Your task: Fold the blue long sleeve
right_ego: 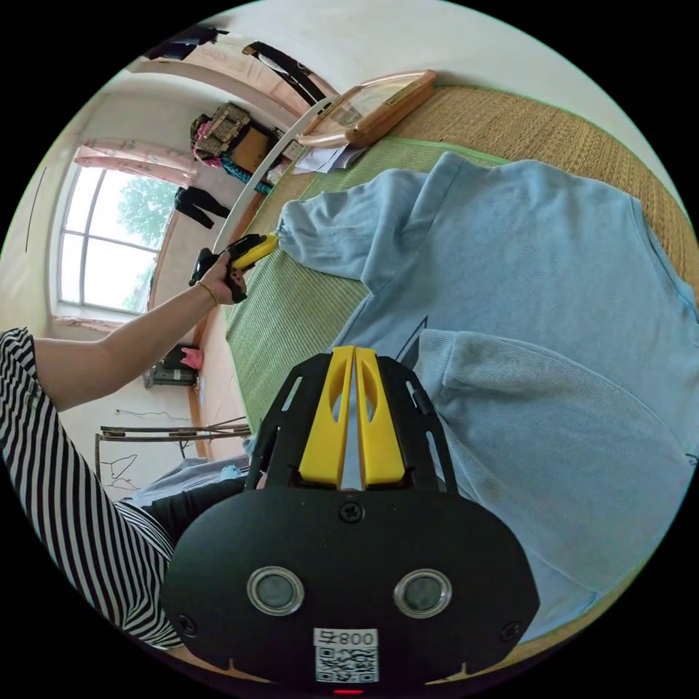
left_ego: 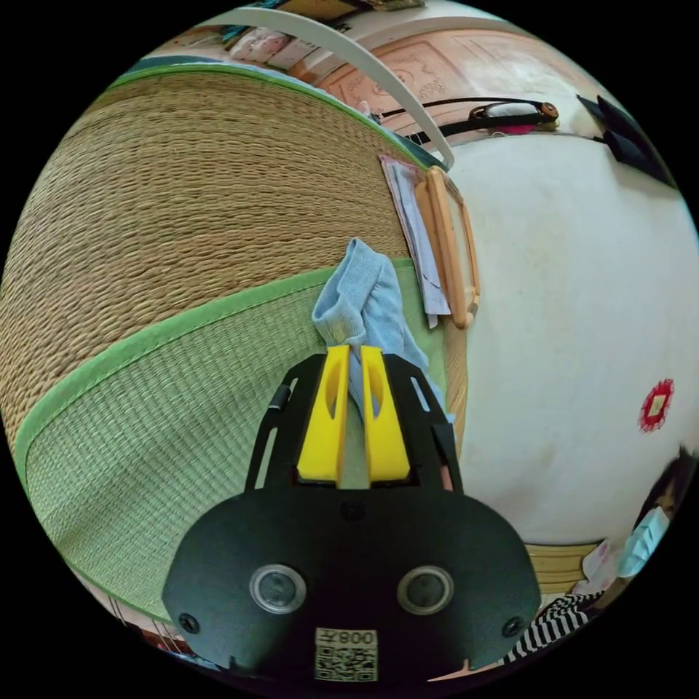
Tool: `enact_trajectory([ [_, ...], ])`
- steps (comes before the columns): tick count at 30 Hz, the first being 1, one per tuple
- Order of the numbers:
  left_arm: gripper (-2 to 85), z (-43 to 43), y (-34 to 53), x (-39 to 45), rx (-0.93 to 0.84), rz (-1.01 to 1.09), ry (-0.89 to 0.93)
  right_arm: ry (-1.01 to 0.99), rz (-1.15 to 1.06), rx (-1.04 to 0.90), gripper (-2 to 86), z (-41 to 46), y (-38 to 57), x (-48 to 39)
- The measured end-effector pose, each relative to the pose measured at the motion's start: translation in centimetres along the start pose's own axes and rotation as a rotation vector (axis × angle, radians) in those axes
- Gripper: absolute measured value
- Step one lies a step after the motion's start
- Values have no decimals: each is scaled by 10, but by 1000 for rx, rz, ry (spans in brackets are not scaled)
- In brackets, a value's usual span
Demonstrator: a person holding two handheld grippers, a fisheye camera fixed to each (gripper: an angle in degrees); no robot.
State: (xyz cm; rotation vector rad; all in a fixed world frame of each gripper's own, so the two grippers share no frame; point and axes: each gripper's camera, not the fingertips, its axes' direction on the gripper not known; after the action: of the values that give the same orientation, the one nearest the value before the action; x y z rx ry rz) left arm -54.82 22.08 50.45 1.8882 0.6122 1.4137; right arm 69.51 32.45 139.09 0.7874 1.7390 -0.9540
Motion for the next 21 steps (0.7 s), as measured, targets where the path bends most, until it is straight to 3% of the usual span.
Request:
enact_trajectory([
  [7, 73, -30, 8, 4, 54, -59, 24, -7, 51, -12, 1, 8, -9, 11],
  [15, 55, -19, -23, 30, -17, -36, 18, -9, 82, -36, 6, 21, -6, 26],
  [21, 48, -9, 19, 180, -112, 377, 204, -91, 96, 102, 36, -18, -10, 43],
])
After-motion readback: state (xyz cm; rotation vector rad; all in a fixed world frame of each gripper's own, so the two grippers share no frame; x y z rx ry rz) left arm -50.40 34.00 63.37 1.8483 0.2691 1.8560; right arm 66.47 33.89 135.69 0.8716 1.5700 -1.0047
